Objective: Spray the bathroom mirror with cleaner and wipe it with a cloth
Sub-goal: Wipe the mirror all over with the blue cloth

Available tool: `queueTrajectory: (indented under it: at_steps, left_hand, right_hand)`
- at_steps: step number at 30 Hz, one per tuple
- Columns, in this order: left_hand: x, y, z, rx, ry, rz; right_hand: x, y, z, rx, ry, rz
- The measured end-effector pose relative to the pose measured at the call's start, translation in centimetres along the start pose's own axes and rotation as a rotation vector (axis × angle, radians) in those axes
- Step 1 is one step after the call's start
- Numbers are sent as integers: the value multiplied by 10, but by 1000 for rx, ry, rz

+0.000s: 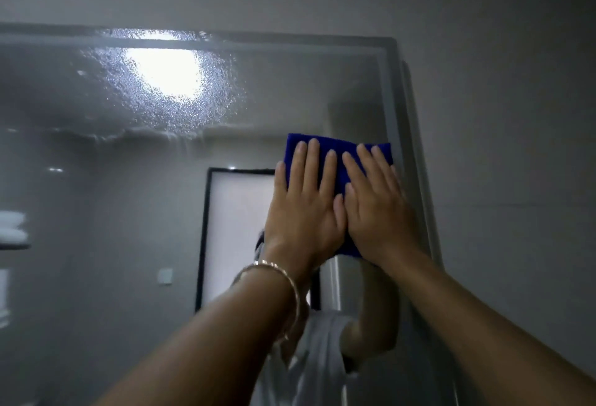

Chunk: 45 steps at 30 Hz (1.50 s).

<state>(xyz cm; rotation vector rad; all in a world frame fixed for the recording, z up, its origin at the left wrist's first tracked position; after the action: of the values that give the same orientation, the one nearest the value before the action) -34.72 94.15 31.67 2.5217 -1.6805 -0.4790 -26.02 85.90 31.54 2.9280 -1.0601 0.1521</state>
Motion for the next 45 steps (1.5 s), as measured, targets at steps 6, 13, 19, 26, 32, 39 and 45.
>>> queueTrajectory:
  at_steps: [6, 13, 19, 26, 32, 39, 45]
  left_hand:
    - [43, -40, 98, 37, -103, 99]
    - [62, -49, 119, -49, -185, 112]
    - [55, -24, -6, -3, -84, -3]
    - [53, -15, -55, -14, -21, -19]
    - [55, -23, 1, -70, -137, -40]
    - [41, -24, 39, -92, -222, -87]
    - [8, -2, 18, -98, -292, -169]
  right_hand:
    - [21, 10, 112, -84, 45, 57]
    - [39, 13, 144, -129, 73, -11]
    - [66, 21, 16, -149, 36, -25]
    - [69, 24, -32, -175, -37, -15]
    - [60, 25, 31, -197, -69, 79]
    - [24, 20, 75, -258, -158, 60]
    - [2, 12, 46, -167, -208, 72]
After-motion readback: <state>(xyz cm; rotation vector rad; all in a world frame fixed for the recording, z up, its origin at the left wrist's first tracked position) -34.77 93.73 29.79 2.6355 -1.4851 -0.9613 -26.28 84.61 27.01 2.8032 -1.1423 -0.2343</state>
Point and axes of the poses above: each hand's wrist, its own z-axis away from the middle knuckle, its own y-axis out of the back of the hand, x = y × z, the point moved 1 cm from there along -z, towards the middle knuckle, and after that the axes turned 9 degrees about z, right-handed, at the moved point
